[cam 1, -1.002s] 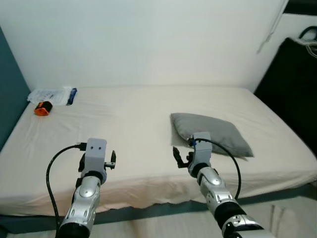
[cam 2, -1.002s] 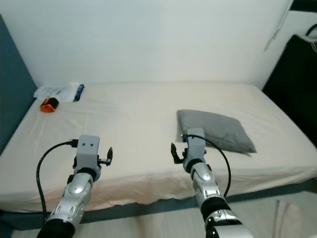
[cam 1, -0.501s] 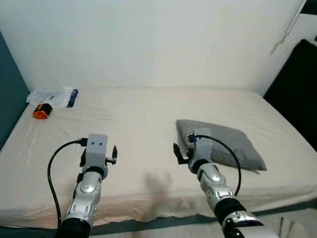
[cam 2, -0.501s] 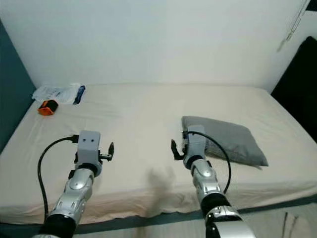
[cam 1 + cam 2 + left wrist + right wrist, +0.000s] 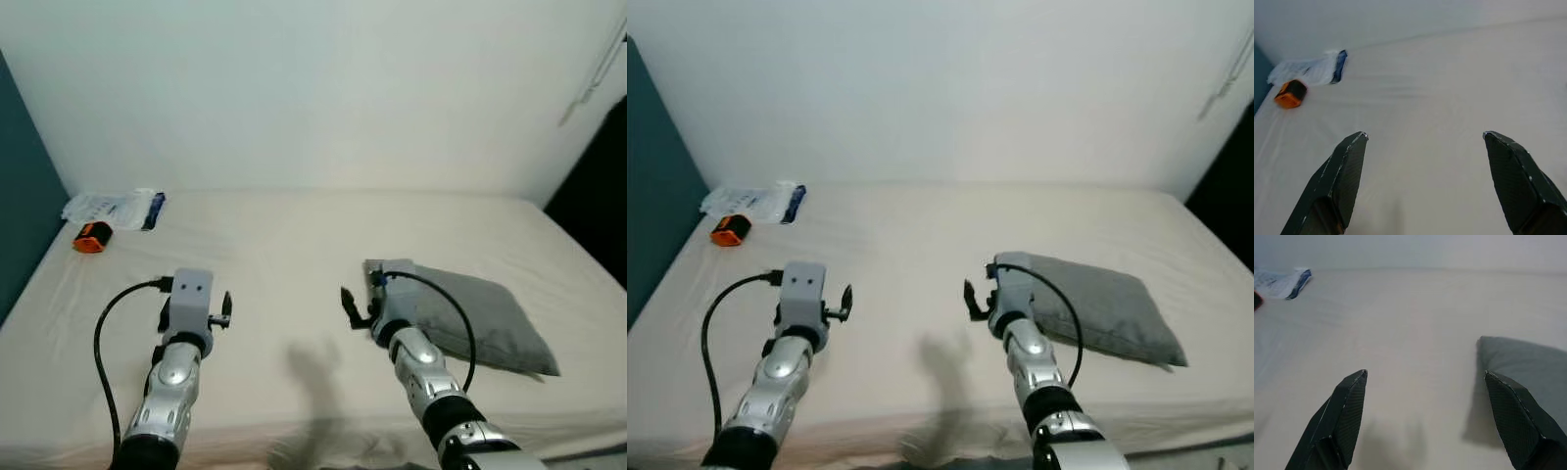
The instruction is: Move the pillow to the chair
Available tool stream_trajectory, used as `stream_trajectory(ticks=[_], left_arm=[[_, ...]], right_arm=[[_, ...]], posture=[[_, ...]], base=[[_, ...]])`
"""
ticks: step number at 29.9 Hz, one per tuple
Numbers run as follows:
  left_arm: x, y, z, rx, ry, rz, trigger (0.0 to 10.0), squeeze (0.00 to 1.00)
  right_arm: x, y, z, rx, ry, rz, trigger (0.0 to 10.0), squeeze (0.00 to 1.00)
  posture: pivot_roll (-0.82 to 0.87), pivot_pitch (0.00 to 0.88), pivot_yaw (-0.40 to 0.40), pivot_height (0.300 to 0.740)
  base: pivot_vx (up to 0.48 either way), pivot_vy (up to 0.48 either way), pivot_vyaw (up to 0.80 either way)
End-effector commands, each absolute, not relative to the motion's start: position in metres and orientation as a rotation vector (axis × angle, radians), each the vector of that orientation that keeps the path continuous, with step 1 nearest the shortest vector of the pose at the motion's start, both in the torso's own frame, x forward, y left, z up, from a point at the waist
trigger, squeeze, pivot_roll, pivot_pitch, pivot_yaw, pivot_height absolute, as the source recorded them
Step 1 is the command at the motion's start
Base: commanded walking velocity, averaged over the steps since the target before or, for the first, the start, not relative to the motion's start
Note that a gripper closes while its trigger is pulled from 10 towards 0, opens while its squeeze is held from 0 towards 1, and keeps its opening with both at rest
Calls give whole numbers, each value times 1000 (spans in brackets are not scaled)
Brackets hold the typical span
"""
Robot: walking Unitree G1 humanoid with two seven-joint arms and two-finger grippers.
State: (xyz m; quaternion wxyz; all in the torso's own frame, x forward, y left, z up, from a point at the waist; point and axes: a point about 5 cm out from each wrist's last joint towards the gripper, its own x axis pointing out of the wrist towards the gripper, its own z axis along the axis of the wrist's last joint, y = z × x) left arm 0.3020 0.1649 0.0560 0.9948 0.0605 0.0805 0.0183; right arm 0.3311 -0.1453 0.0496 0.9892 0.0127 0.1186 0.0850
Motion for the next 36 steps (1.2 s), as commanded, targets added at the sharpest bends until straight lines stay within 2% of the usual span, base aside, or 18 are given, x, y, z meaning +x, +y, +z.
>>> stream_trajectory(ticks=[1,27,36], left_arm=[[300,165,54,119,169,38,10000,0],[300,167,52,137,188,61,10000,0],[299,165,51,145,196,52,10000,0]], right_arm=[[330,-144,47,16,252,176,10000,0],[330,-144,46,20,257,174,10000,0],[330,-144,47,26,255,171,10000,0]], posture=[[-12,0,-65,740],[-8,0,-62,740],[-8,0,-63,740]], base=[[289,0,0],[20,0,0],[0,-383,0]])
